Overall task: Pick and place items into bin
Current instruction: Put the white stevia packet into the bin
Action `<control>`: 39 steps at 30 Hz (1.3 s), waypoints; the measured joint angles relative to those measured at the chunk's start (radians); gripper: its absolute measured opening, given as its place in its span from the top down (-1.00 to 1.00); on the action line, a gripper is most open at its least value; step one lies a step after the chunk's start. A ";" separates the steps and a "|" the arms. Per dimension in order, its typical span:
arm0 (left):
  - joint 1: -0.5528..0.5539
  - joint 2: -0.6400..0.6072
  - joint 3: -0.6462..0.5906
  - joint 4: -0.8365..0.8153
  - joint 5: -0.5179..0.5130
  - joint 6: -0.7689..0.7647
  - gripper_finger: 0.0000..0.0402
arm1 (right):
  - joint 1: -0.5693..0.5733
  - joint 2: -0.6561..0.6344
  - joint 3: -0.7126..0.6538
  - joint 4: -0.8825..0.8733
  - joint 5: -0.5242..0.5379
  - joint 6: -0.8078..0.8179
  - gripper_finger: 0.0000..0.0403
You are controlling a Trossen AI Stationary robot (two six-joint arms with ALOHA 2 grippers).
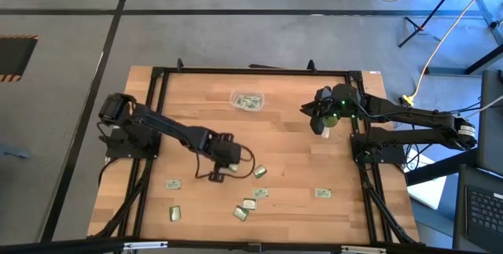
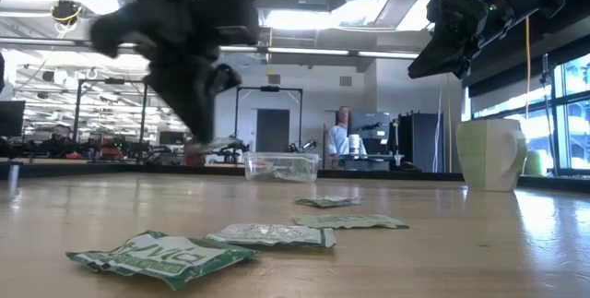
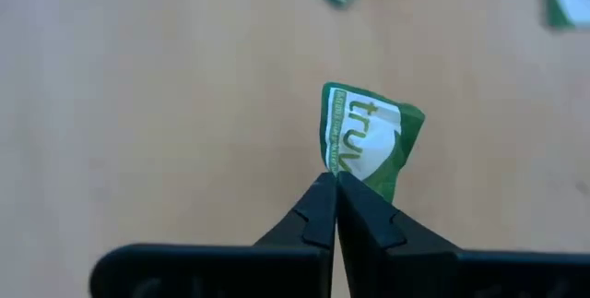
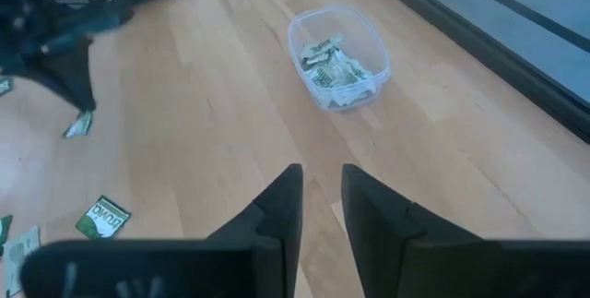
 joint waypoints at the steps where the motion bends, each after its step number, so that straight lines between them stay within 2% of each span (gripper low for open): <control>1: 0.018 -0.009 0.005 -0.002 -0.014 0.000 0.99 | 0.000 0.000 0.000 0.000 0.000 -0.001 0.59; 7: 0.184 -0.073 0.066 0.006 -0.154 -0.008 0.98 | 0.000 0.000 0.000 0.000 0.000 -0.003 0.59; 10: 0.301 -0.072 0.098 0.013 -0.184 -0.004 0.99 | 0.000 0.000 0.000 0.000 0.000 -0.004 0.59; 14: 0.455 -0.059 0.110 0.086 -0.146 0.082 0.98 | 0.000 0.000 0.000 0.000 0.000 -0.023 0.59; 20: 0.620 0.001 0.111 0.195 -0.012 0.156 0.99 | 0.000 0.000 0.000 0.000 0.000 -0.040 0.59; 28: 0.706 0.106 0.110 0.218 0.012 0.177 0.99 | 0.000 0.000 0.000 0.000 0.000 -0.059 0.59; 39: 0.713 0.157 0.111 0.217 0.012 0.200 0.95 | 0.000 0.000 0.000 0.000 0.000 -0.059 0.59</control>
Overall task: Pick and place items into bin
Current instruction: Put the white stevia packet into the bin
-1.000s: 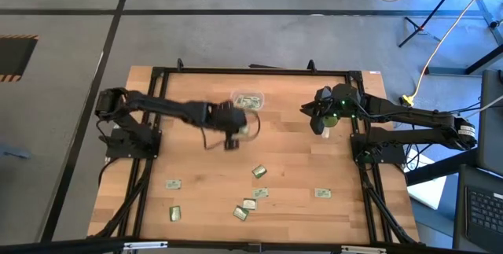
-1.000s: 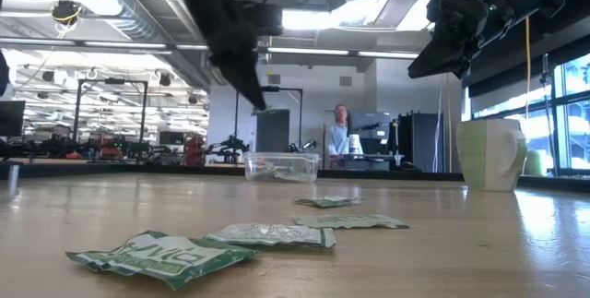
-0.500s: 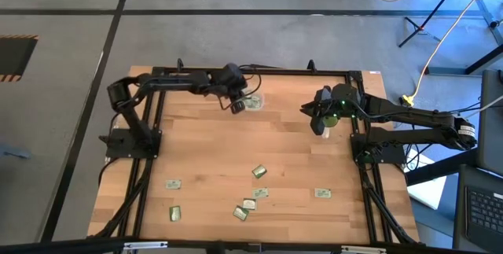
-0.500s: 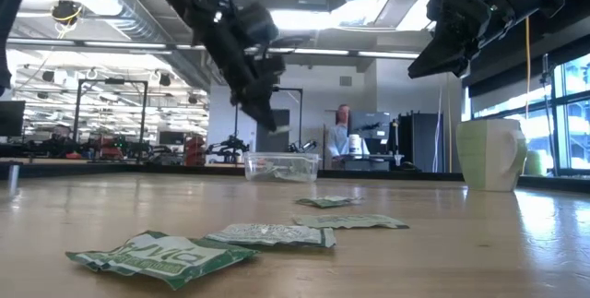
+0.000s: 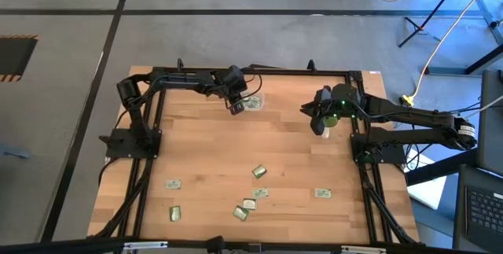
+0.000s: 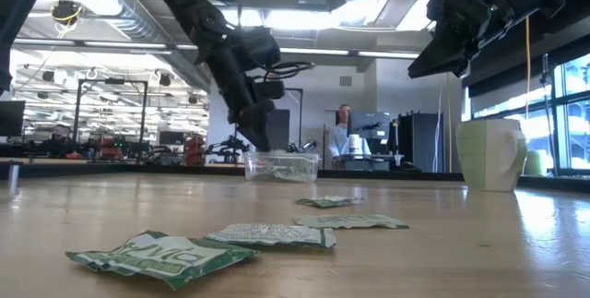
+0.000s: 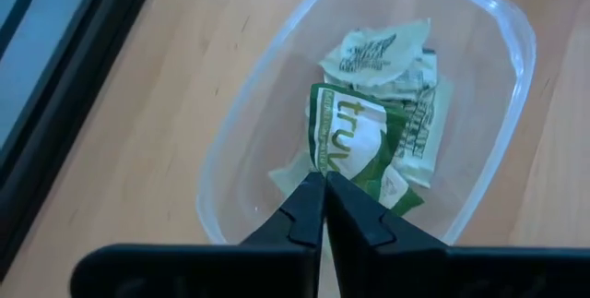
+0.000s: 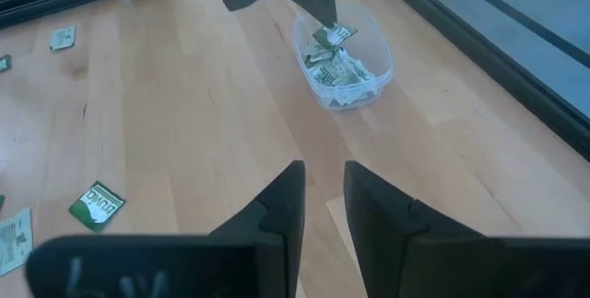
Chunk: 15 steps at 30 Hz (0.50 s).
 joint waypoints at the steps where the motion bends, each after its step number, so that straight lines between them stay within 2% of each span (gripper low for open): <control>1: 0.000 0.001 0.000 -0.006 -0.001 0.000 0.93 | 0.000 0.000 0.000 0.000 0.000 0.000 0.59; 8: 0.000 0.001 0.007 -0.013 -0.022 -0.013 0.70 | 0.000 0.000 0.000 0.000 0.000 0.003 0.59; 15: -0.032 -0.037 0.082 -0.056 -0.061 0.031 0.56 | 0.000 0.000 0.000 0.000 0.000 0.004 0.59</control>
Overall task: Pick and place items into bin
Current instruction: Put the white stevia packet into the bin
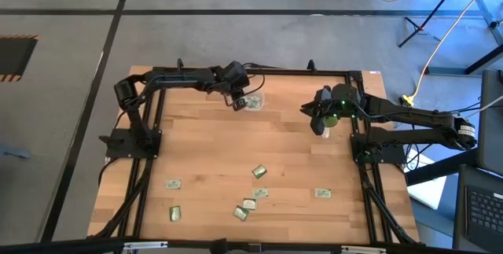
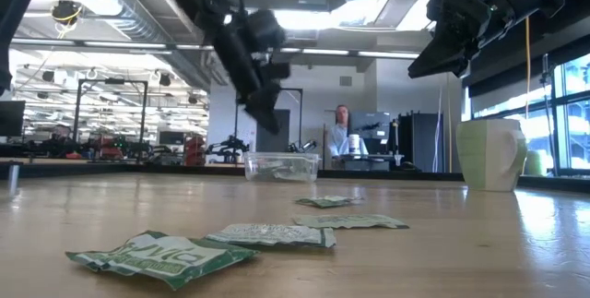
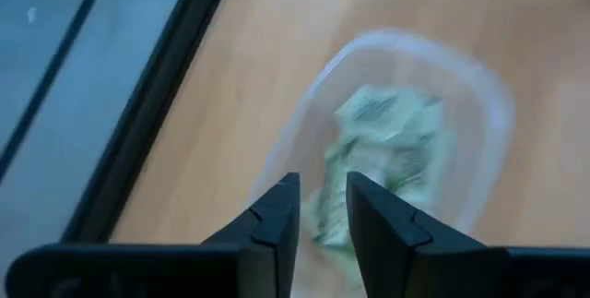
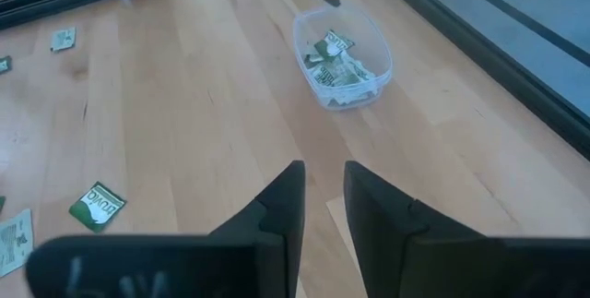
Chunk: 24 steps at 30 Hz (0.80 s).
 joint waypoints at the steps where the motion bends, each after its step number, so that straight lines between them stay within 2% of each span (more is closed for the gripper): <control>1: -0.016 -0.011 0.008 -0.002 0.000 0.011 0.56 | 0.000 0.000 0.000 0.000 0.000 0.000 0.59; 8: -0.158 -0.071 0.025 -0.003 0.014 0.056 0.58 | 0.000 0.000 0.000 0.000 0.000 0.000 0.59; 13: -0.289 -0.074 0.025 -0.014 0.070 0.059 0.56 | 0.000 0.000 0.000 0.000 0.000 0.002 0.59; 19: -0.439 -0.084 0.025 -0.124 0.033 -0.017 0.57 | 0.000 0.000 0.000 0.000 -0.003 -0.004 0.59; 21: -0.485 -0.103 0.012 -0.115 0.008 -0.070 0.57 | 0.004 0.000 0.000 0.001 -0.040 -0.003 0.59; 24: -0.543 -0.156 -0.054 -0.033 -0.004 -0.129 0.57 | 0.031 0.002 -0.001 0.052 -0.192 -0.043 0.59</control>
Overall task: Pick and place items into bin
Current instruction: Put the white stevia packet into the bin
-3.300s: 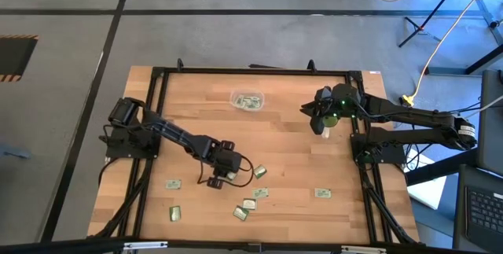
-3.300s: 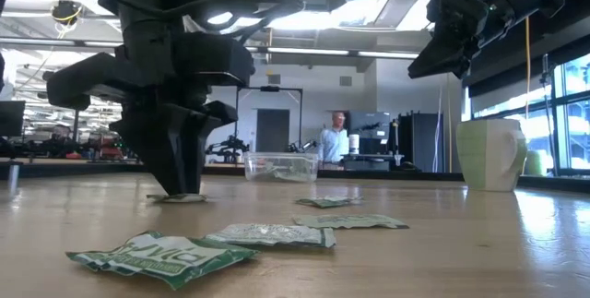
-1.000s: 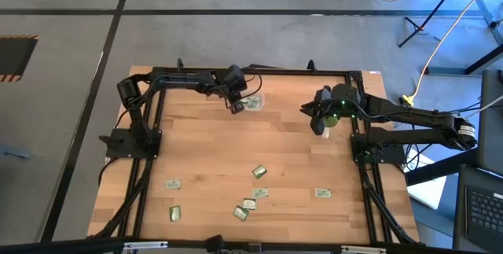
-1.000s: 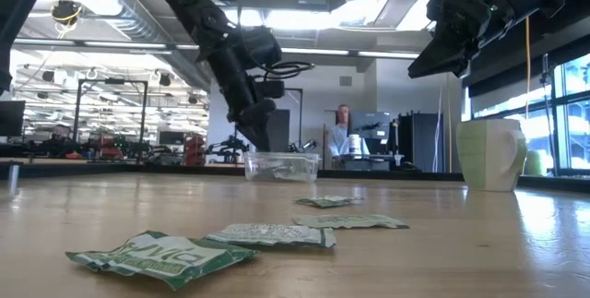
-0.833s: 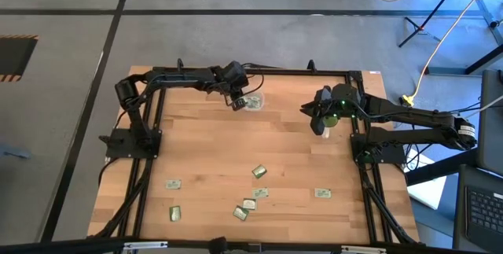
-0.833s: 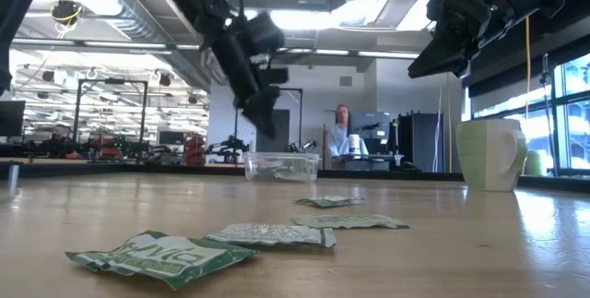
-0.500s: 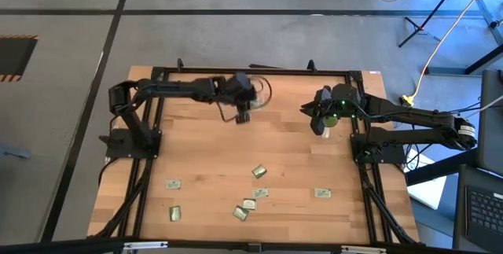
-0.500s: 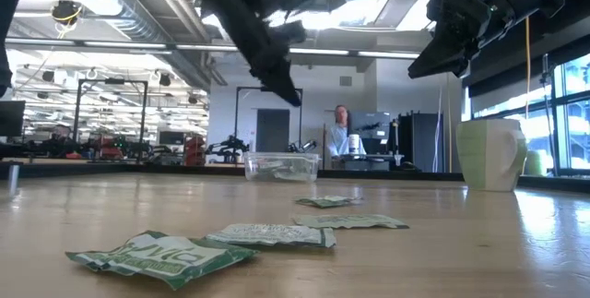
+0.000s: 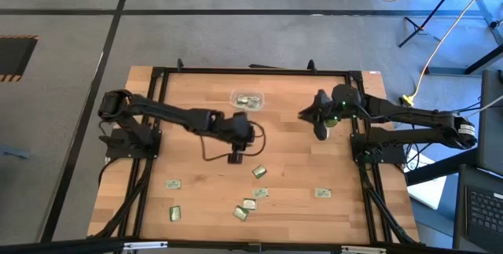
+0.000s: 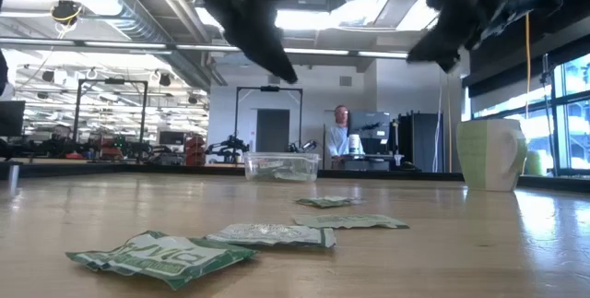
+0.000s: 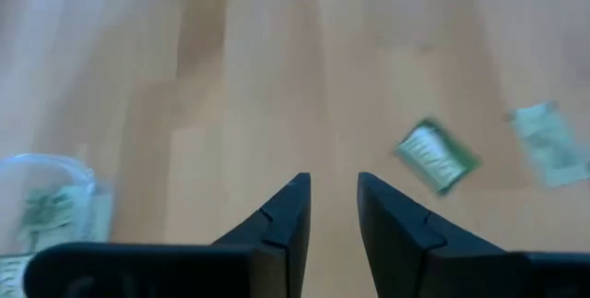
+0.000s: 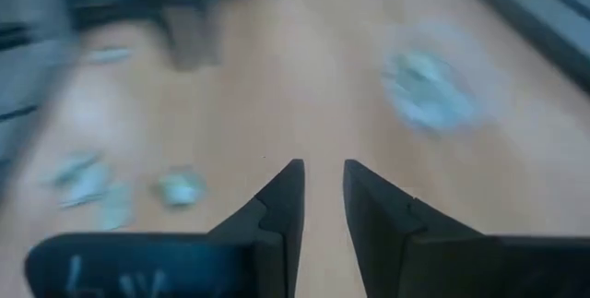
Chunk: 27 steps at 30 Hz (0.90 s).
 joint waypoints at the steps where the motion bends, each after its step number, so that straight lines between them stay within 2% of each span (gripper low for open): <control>1: -0.017 -0.026 -0.030 0.032 -0.002 -0.015 0.57 | 0.014 0.000 0.000 0.029 -0.061 -0.025 0.59; 4: -0.059 -0.125 -0.133 0.152 -0.044 -0.066 0.57 | 0.069 0.012 0.000 0.139 -0.188 -0.063 0.59; 8: -0.099 -0.261 -0.300 0.348 -0.104 -0.102 0.57 | 0.156 0.056 0.000 0.296 -0.200 -0.073 0.59; 10: -0.115 -0.326 -0.383 0.461 -0.116 -0.103 0.57 | 0.201 0.090 0.012 0.312 -0.197 -0.119 0.59; 14: -0.140 -0.430 -0.548 0.666 -0.147 -0.119 0.57 | 0.300 0.199 0.071 0.270 -0.138 -0.202 0.59; 19: -0.148 -0.529 -0.714 0.871 -0.159 -0.099 0.57 | 0.405 0.366 0.209 0.139 0.006 -0.274 0.59; 27: -0.148 -0.672 -0.922 1.059 -0.204 -0.092 0.57 | 0.488 0.633 0.354 0.115 0.017 -0.301 0.59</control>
